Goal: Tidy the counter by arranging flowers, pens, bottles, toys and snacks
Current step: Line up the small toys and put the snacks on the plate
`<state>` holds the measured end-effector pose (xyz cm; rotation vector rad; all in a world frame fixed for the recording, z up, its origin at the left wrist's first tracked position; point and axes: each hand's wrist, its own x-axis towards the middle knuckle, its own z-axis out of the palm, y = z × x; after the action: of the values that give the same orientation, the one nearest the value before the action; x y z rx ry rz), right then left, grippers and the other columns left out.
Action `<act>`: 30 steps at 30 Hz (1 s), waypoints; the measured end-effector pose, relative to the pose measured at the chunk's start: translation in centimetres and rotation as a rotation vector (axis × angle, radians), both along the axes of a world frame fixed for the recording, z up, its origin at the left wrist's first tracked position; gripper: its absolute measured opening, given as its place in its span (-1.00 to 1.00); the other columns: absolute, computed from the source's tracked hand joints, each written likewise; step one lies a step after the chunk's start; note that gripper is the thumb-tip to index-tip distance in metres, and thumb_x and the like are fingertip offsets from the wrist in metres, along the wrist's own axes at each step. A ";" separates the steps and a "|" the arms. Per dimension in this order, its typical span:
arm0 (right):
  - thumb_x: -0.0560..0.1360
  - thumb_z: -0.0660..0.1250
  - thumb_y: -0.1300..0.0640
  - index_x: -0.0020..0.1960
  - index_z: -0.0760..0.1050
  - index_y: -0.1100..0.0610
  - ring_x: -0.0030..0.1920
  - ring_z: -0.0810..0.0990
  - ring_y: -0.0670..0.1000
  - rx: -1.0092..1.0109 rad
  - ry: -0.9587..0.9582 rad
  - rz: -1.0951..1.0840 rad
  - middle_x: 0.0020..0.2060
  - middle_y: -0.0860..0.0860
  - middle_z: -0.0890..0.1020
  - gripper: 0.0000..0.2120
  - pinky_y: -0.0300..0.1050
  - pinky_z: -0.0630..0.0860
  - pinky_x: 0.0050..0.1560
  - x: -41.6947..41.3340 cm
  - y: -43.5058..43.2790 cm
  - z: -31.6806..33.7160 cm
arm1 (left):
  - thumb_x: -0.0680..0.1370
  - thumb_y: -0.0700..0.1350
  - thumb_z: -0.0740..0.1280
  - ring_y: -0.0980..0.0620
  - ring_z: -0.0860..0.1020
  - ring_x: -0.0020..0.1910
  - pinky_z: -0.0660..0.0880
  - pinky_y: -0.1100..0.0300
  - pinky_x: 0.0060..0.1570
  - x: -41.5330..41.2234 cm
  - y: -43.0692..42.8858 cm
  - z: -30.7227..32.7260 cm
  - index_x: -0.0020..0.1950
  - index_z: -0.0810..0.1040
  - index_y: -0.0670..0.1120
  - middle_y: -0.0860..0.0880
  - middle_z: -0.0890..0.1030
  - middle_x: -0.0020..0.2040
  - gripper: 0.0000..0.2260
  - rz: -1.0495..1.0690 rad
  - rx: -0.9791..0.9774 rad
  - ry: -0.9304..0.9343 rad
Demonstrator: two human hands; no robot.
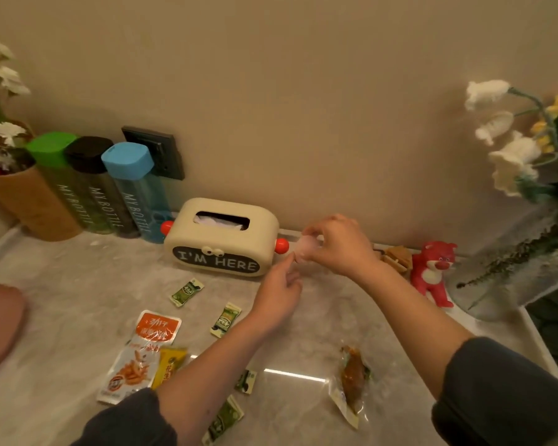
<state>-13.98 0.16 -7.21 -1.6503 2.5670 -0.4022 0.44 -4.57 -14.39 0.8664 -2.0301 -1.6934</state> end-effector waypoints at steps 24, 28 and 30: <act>0.45 0.32 -0.17 0.17 0.57 -0.05 0.14 0.47 0.05 0.035 0.171 -0.021 -0.03 0.02 0.65 -0.65 -0.03 0.17 0.09 -0.9 -1.7 -4.0 | 0.52 -0.44 0.04 0.12 0.59 -0.16 0.48 0.23 -0.41 -2.3 -0.4 -0.2 0.51 0.25 -0.03 -0.03 0.34 0.44 -0.40 0.089 0.224 -0.106; 0.44 0.33 -0.15 0.12 0.57 -0.01 0.18 0.45 0.05 0.020 0.194 -0.044 -0.02 0.02 0.65 -0.67 -0.02 0.14 0.12 -0.7 -1.2 -3.4 | 0.54 -0.42 0.05 0.13 0.59 -0.18 0.53 0.23 -0.36 -1.6 -0.2 -0.1 0.52 0.23 0.00 -0.11 0.37 0.41 -0.41 0.111 0.237 -0.133; 0.44 0.35 -0.05 0.26 0.53 -0.02 0.23 0.44 0.04 -0.046 0.136 -0.060 0.07 0.01 0.65 -0.60 -0.01 0.15 0.19 -0.4 -0.6 -2.9 | 0.55 -0.41 0.06 0.15 0.60 -0.17 0.54 0.25 -0.32 -1.2 0.1 0.3 0.53 0.21 0.00 -0.10 0.37 0.42 -0.42 0.112 0.240 -0.134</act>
<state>-14.34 -0.47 -10.07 -1.6750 2.7305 -0.3677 -0.75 -4.52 -14.08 1.1781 -1.8440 -1.8864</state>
